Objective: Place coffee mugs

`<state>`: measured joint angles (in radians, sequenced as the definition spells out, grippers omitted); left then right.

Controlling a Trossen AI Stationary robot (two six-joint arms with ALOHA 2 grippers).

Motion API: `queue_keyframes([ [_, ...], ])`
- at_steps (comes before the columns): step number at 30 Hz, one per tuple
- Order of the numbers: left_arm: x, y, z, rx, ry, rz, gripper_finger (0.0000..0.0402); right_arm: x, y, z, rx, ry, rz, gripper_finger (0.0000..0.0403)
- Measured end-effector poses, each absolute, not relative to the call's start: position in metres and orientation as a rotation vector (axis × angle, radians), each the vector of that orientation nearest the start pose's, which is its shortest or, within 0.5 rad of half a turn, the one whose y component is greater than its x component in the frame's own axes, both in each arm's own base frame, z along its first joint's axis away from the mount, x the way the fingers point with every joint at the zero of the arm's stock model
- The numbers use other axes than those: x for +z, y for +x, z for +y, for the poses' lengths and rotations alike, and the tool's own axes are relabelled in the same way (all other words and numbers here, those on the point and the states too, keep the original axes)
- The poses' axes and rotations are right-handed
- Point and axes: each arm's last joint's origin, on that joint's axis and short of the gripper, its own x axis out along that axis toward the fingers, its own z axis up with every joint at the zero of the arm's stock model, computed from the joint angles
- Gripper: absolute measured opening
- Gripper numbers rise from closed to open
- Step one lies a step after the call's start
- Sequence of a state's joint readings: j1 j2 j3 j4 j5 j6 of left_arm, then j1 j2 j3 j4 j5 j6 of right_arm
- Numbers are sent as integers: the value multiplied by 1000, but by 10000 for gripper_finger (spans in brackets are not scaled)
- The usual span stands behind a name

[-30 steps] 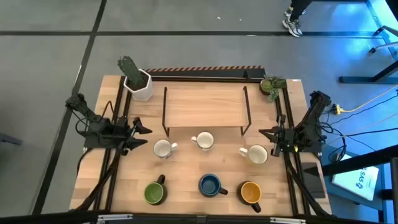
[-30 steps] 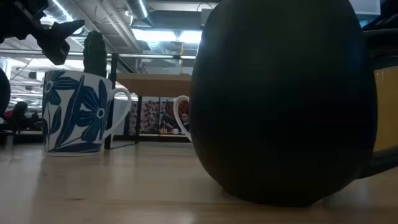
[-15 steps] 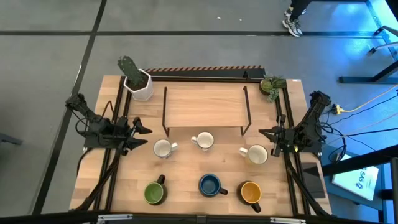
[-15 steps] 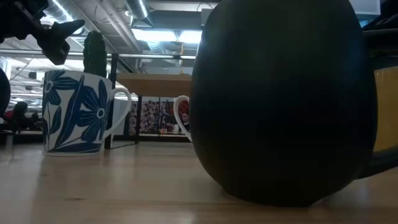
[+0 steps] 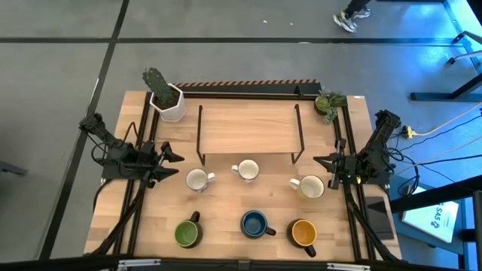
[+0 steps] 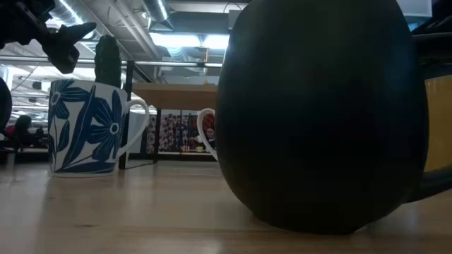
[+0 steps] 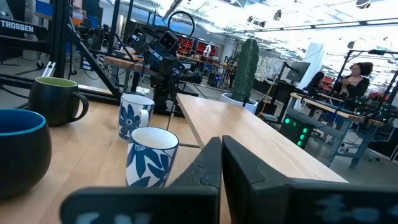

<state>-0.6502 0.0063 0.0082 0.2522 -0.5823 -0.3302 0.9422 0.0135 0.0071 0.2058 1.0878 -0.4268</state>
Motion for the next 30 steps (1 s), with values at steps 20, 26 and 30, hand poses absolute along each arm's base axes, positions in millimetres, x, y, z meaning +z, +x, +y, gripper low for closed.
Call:
queue_keyframes([
  [20, 189, 81, -42, -102, -476, -195, 263, 185, 68, 51, -112, -79, -114, 3],
  [26, 189, 81, -42, -95, -452, -196, 263, 191, 67, 50, -118, -16, -154, 3],
  [30, 188, 81, -39, 7, -284, -202, 263, 190, 67, 49, -165, -61, -137, 3],
])
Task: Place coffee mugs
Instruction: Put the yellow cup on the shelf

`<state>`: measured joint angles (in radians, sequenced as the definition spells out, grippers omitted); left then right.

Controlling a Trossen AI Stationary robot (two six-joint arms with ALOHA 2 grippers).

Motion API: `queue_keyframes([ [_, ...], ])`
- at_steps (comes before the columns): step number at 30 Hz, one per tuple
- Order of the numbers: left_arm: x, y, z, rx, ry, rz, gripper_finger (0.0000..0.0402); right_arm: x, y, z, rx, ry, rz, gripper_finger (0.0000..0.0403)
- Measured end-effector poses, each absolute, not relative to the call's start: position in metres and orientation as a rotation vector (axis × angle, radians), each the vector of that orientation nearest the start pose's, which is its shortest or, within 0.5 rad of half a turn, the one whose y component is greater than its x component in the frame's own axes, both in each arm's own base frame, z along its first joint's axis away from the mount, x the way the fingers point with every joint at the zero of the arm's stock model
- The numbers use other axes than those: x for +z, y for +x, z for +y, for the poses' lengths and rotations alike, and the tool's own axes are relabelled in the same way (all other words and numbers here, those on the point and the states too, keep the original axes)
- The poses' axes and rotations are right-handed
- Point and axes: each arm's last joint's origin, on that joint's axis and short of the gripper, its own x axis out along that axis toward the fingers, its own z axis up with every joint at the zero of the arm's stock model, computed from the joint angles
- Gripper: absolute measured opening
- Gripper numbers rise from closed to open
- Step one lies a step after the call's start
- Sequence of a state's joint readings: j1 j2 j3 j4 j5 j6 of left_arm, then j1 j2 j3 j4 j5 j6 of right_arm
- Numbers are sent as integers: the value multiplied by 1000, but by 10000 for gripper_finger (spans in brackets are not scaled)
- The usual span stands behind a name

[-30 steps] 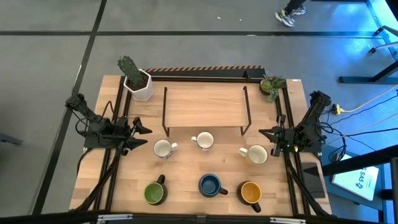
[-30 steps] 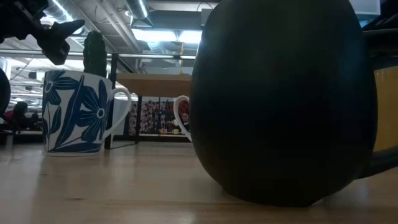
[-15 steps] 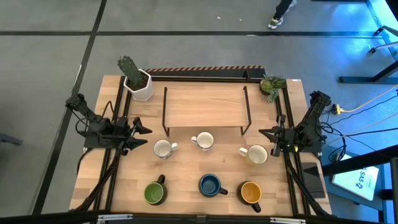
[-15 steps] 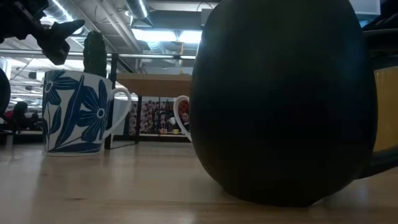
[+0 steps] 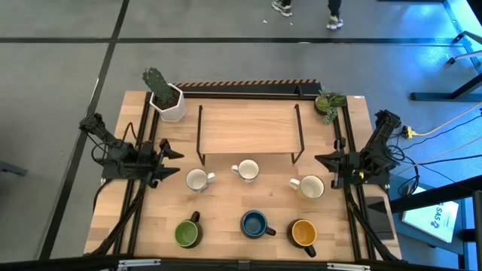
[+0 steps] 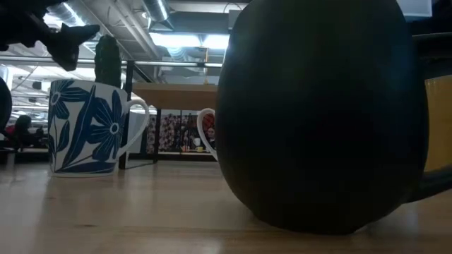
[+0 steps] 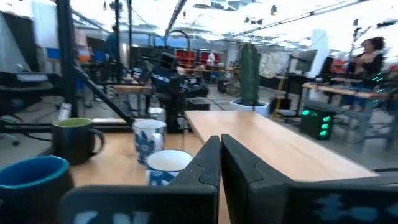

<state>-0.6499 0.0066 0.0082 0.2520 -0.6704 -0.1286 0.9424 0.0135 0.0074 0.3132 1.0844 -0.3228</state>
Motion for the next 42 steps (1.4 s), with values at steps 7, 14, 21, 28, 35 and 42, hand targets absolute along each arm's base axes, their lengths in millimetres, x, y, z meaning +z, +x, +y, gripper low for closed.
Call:
queue_keyframes([
  [7, 188, 81, -36, 121, -102, -189, 263, 195, 66, 47, -171, 152, -181, 3],
  [14, 191, 81, -38, 33, -273, -228, 263, 206, 63, 41, -224, 267, -244, 3],
  [21, 196, 79, -36, 26, -570, -283, 263, 222, 55, 31, -267, 356, -347, 3],
  [28, 198, 79, -35, 47, -674, -305, 263, 251, 46, 19, -287, 257, -411, 3],
  [35, 214, 72, -27, 102, -863, -472, 263, 300, 36, 6, -309, 88, -409, 3],
  [42, 275, 52, -17, -85, -820, -640, 263, 363, 38, 8, -324, -11, -330, 42],
])
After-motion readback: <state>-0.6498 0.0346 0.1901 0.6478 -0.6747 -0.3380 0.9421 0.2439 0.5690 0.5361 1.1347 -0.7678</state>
